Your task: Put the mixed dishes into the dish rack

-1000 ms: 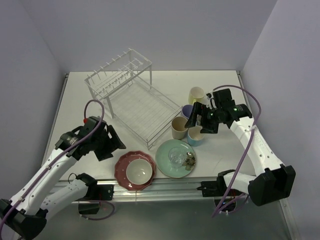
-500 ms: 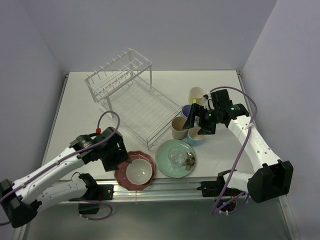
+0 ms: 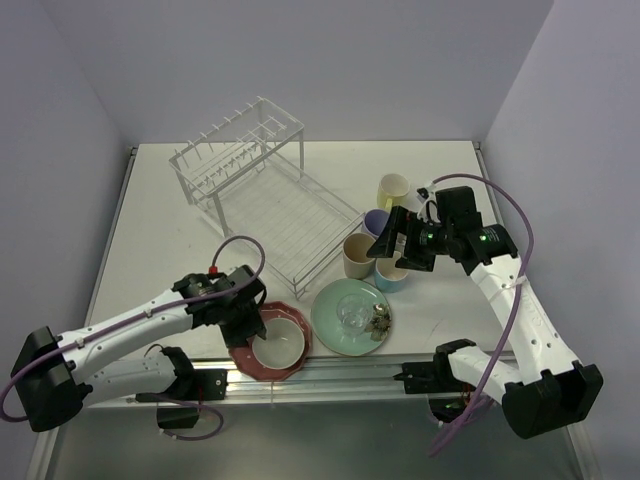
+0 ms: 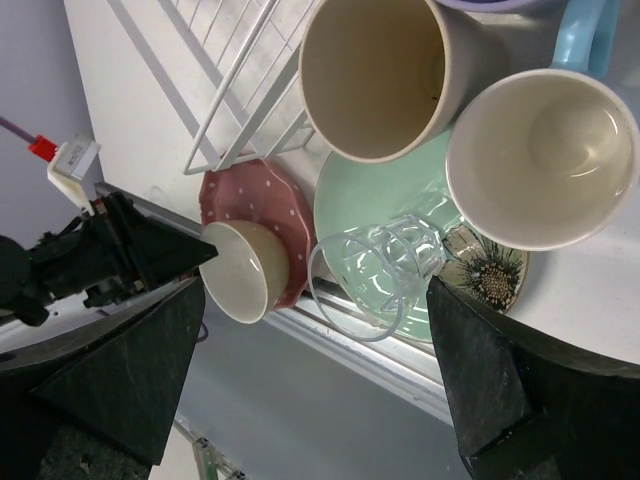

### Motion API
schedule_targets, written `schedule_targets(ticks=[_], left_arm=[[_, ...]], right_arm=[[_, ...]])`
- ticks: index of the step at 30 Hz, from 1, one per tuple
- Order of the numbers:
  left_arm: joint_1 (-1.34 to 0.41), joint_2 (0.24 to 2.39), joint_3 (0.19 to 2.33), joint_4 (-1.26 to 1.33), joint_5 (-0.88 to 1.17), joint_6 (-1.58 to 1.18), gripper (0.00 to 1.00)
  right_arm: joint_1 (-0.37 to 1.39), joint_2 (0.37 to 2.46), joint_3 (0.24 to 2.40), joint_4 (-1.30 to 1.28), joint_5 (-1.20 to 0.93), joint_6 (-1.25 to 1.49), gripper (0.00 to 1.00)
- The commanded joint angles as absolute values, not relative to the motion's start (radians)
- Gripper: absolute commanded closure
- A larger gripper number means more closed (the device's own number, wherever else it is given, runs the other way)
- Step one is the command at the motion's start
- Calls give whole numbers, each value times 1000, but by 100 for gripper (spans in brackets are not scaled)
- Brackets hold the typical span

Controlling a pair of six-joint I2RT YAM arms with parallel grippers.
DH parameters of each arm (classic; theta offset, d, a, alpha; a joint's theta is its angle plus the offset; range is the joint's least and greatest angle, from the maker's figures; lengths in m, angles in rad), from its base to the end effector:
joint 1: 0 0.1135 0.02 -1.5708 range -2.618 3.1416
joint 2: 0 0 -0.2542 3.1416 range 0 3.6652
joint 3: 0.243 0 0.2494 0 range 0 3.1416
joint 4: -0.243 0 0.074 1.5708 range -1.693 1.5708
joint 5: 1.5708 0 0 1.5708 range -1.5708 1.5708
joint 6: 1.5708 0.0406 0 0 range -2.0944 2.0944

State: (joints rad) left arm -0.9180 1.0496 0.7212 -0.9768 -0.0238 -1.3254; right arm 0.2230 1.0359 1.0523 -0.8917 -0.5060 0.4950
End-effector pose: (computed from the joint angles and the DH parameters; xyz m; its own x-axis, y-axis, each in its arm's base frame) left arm 0.1052 -0.1360 0.2021 -0.9091 -0.4076 -0.0860 -0.3765 0.8923 -0.2490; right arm 0.1923 0.0638 0.3121 -0.8946 0.2232 -0.3871 -0.0811 0.7709 0.6318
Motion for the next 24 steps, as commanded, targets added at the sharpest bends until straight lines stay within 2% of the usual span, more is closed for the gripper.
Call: schedule_targets(ticks=[1, 7, 13, 17, 24], left_arm=[[-923, 1039, 693, -936, -40, -1328, 50], [-943, 988, 641, -920, -60, -1353, 59], [-954, 970, 592, -868, -35, -1356, 73], [-960, 939, 595, -870, -31, -1350, 100], [-965, 780, 705, -960, -89, -1328, 100]], right_arm=[[230, 1006, 1037, -868, -522, 511, 0], [230, 996, 1043, -881, -517, 506, 0], [230, 982, 1045, -887, -512, 511, 0], [230, 976, 1061, -900, -511, 511, 0], [265, 1018, 1155, -930, -532, 491, 0]])
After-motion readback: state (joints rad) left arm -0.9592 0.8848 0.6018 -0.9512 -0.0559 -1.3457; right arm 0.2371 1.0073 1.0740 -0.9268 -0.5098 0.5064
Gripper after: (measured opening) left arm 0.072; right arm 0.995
